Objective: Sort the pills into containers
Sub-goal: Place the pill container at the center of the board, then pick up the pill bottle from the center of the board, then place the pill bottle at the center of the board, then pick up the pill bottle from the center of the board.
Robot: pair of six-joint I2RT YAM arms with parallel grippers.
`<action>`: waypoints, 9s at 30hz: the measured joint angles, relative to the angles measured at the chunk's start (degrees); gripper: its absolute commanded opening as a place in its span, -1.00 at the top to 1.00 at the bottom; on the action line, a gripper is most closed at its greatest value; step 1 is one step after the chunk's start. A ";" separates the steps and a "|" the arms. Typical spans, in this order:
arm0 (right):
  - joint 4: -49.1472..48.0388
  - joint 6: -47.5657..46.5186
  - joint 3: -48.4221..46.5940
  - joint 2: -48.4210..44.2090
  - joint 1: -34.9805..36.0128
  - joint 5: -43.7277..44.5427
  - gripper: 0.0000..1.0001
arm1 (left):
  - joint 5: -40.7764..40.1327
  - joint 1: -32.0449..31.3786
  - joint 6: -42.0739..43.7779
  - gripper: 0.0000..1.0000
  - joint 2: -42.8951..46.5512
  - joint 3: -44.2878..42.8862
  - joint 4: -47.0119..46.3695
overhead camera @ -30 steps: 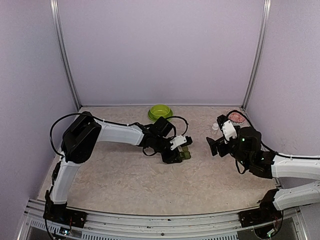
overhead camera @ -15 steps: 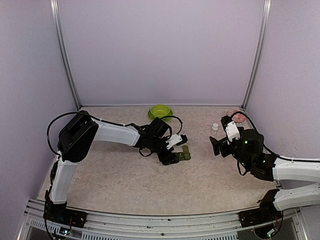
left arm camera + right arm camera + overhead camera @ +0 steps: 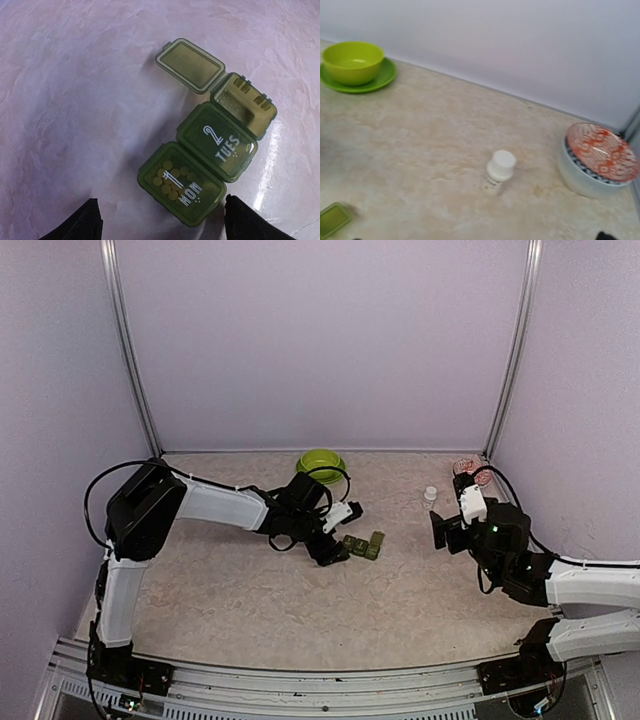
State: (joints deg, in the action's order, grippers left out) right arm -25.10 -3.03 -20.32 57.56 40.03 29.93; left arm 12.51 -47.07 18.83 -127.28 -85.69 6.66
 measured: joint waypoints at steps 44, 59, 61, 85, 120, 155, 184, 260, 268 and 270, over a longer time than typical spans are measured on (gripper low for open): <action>13.35 18.84 -30.60 35.63 -21.42 -21.46 -0.90 | -17.35 -0.42 -34.34 -0.98 40.24 38.93 -29.31; 19.54 18.08 -44.76 52.65 -24.48 -22.21 -0.78 | -17.49 -2.64 -35.58 -0.98 41.86 41.64 -29.40; 20.13 17.64 -46.49 53.92 -24.57 -22.38 -0.72 | -17.51 -2.64 -35.58 -0.98 41.86 41.66 -29.38; 22.40 14.38 -47.78 55.43 -24.09 -22.73 0.60 | -17.49 -3.30 -36.44 -0.98 41.48 41.66 -29.42; 15.82 6.86 -30.14 38.99 16.92 -25.14 0.65 | -21.33 4.76 -42.25 -0.97 55.47 53.24 -27.15; 13.03 3.58 -36.28 49.27 23.61 -29.73 -0.05 | -26.01 5.53 -43.08 -0.98 59.89 58.18 -26.88; 9.38 2.56 -24.65 21.49 23.45 0.79 -1.00 | -44.39 -0.07 -42.23 -0.98 56.22 50.93 -21.66; 15.37 5.44 -11.58 5.14 18.32 -7.28 -1.00 | -0.94 -9.29 -14.21 0.57 27.76 39.87 -22.32; 14.99 5.20 -11.52 5.29 18.29 -9.86 -1.00 | -0.68 -9.29 -14.27 0.67 27.50 39.56 -22.29; 13.86 4.94 -10.86 4.92 18.29 -11.61 -1.00 | -0.39 -9.29 -14.47 0.69 27.65 39.56 -22.25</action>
State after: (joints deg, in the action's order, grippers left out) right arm -11.25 1.91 -31.18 62.48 58.33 18.33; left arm 12.12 -56.36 4.36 -99.63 -46.13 -15.59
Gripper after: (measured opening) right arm 0.999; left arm 0.272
